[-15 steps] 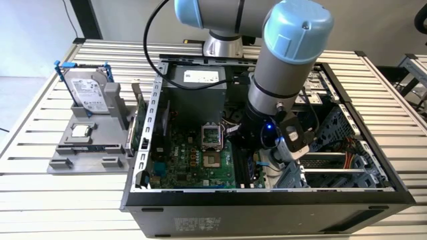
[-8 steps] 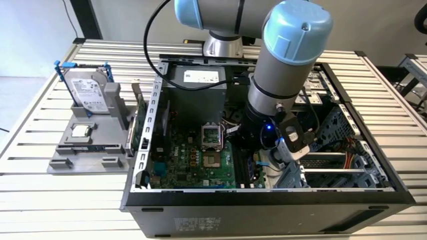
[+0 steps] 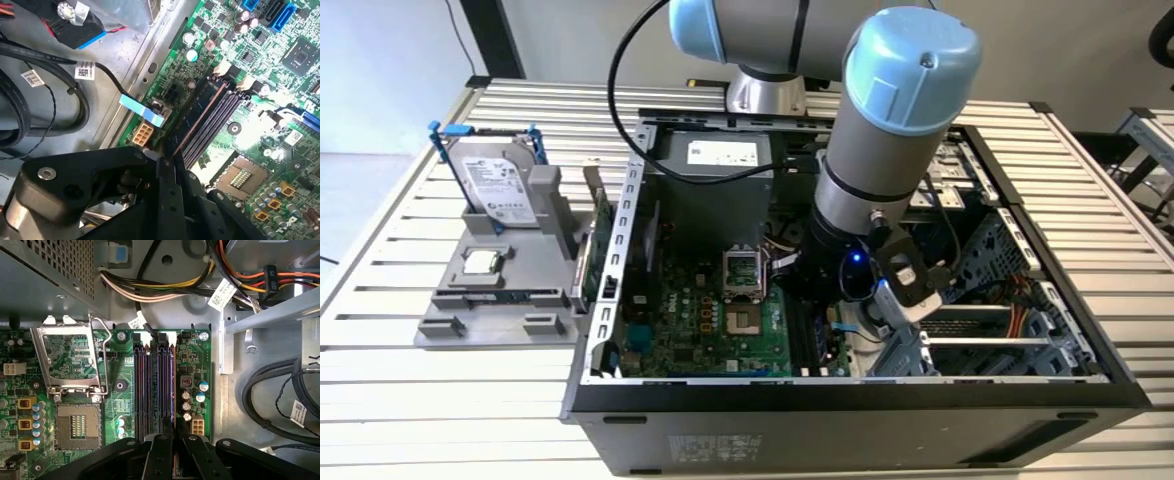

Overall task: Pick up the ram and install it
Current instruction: 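Insert the ram into the slot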

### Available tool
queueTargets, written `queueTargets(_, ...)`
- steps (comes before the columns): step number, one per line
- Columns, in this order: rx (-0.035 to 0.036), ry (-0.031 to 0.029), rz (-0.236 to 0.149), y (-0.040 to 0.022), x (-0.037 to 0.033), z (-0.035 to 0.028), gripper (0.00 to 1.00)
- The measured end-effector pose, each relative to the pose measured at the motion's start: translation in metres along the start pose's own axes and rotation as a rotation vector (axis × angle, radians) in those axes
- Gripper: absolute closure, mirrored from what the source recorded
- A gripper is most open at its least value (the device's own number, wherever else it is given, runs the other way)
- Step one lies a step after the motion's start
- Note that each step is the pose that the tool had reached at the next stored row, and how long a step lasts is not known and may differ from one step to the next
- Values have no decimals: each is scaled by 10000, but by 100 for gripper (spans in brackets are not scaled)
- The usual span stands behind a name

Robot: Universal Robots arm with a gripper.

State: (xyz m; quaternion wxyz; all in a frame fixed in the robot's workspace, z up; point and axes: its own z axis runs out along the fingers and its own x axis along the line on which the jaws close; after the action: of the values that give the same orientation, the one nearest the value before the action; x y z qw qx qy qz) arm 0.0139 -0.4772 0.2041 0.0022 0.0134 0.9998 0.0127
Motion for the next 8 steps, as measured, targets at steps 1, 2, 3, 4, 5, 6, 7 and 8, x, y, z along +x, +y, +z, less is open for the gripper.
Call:
queueTargets(1,-1,2,0,0,0,0,100)
queueTargets(2,-1,4,0,0,0,0,100)
queueTargets(3,-1,6,-2,1,-1,1,100)
queueTargets(4,-1,8,-2,0,0,0,100)
queueTargets(5,-1,11,-2,1,0,0,100)
queueTargets(6,-2,13,-2,1,0,0,100)
queueTargets(7,-2,16,-2,1,0,1,100)
queueTargets(8,-5,17,-2,1,0,2,0)
